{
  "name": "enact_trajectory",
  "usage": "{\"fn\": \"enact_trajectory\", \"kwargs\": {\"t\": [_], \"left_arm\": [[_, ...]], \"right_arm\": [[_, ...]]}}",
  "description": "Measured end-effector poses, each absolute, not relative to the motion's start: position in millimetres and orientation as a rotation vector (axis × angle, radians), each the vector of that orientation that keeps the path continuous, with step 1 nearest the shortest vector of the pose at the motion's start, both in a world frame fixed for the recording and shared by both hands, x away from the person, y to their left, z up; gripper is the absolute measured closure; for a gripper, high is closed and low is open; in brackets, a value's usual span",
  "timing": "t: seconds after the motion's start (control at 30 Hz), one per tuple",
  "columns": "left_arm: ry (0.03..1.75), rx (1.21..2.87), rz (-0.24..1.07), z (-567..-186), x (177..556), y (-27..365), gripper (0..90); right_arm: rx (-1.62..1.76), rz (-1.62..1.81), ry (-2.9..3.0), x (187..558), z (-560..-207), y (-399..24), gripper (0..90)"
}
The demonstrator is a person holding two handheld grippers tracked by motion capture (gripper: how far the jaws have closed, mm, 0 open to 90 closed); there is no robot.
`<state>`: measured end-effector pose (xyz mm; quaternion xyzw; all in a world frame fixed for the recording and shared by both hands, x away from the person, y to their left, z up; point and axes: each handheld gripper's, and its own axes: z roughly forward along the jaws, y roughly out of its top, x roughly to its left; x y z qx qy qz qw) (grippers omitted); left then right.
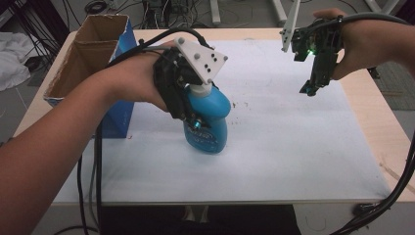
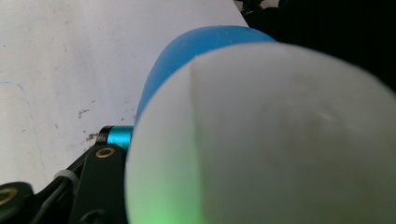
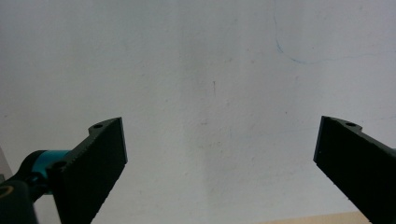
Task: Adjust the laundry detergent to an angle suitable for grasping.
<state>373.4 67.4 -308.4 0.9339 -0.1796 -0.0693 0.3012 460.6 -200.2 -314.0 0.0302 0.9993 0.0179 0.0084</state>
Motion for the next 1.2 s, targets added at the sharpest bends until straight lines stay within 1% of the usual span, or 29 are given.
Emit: {"fn": "enact_trajectory", "kwargs": {"t": [0.23, 0.43, 0.7, 1.2], "left_arm": [[-0.486, 2.484, -0.2, -318, 377, 68, 42.9], [-0.493, 2.477, -0.181, -323, 380, 68, 42.8], [-0.501, 2.486, -0.193, -332, 380, 68, 42.8], [-0.488, 2.499, -0.175, -332, 376, 68, 41.6]], "right_arm": [[0.101, 0.054, 3.122, 461, -314, -201, 1.8], [0.107, 0.053, 3.122, 462, -315, -202, 1.8], [0.104, 0.054, 3.122, 463, -316, -201, 1.8], [0.101, 0.048, 3.119, 461, -316, -200, 1.8]]}}
